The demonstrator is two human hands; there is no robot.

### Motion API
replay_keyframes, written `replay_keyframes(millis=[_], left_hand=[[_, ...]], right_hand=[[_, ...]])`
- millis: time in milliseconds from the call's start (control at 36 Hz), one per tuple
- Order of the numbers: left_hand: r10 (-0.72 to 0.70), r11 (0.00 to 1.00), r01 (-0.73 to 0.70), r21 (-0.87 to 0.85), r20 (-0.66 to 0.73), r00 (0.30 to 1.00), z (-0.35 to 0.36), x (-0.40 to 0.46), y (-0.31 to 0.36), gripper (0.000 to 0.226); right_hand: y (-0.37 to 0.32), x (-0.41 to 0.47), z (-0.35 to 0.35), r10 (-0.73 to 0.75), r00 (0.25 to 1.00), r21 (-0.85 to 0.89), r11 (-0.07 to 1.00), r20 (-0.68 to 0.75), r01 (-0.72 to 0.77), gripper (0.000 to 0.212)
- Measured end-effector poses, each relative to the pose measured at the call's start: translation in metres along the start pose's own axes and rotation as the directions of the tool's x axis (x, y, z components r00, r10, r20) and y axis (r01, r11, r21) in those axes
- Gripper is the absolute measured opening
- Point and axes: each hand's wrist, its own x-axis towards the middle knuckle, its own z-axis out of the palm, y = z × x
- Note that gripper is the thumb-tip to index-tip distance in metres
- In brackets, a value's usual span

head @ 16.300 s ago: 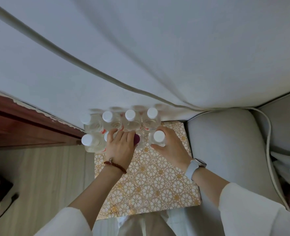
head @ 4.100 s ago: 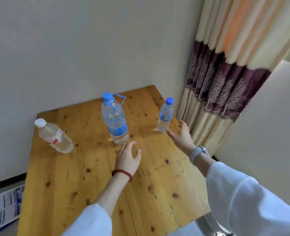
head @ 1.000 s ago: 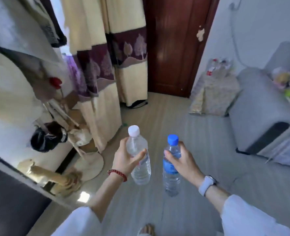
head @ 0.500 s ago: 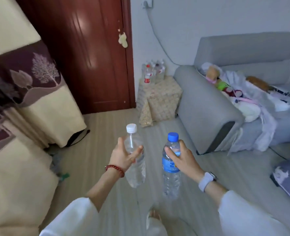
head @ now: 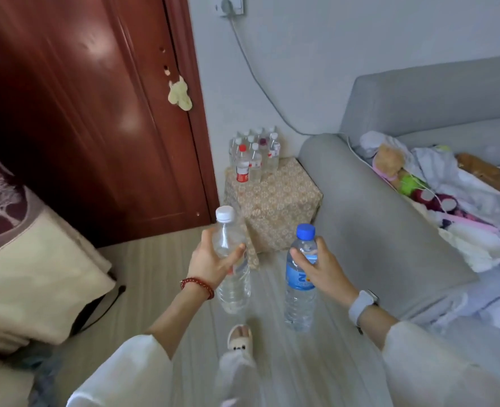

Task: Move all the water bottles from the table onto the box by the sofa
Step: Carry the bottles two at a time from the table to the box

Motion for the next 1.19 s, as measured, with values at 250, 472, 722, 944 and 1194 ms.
replay_keyframes(millis=[250,472,722,944,1194], left_hand=[[-0.016,0.999,0.019,-0.029,0.116,0.993,0.038,0.224,0.011,0.064],[-0.024,1.000,0.024,0.004,0.208,0.978,0.095,0.369,0.037,0.076],[-0.167,0.986,0.162,0.049,0.121,0.979,0.195,0.487,0.029,0.077],[-0.372,0.928,0.370,0.043,0.054,0.927,0.287,0.561,0.011,0.082],[-0.435,0.900,0.435,0.043,-0.005,0.901,0.330,0.607,-0.002,0.084]], right_hand=[[-0.001,0.221,0.015,0.095,0.995,0.009,0.995,-0.030,-0.095,0.027],[0.007,0.367,-0.002,0.199,0.979,0.075,0.978,-0.048,-0.195,0.034],[0.071,0.526,-0.012,0.196,0.974,0.002,0.980,0.117,-0.197,0.041],[0.139,0.634,-0.011,0.249,0.930,-0.074,0.968,0.271,-0.238,0.055],[0.161,0.696,0.003,0.259,0.879,-0.062,0.965,0.400,-0.256,0.051]])
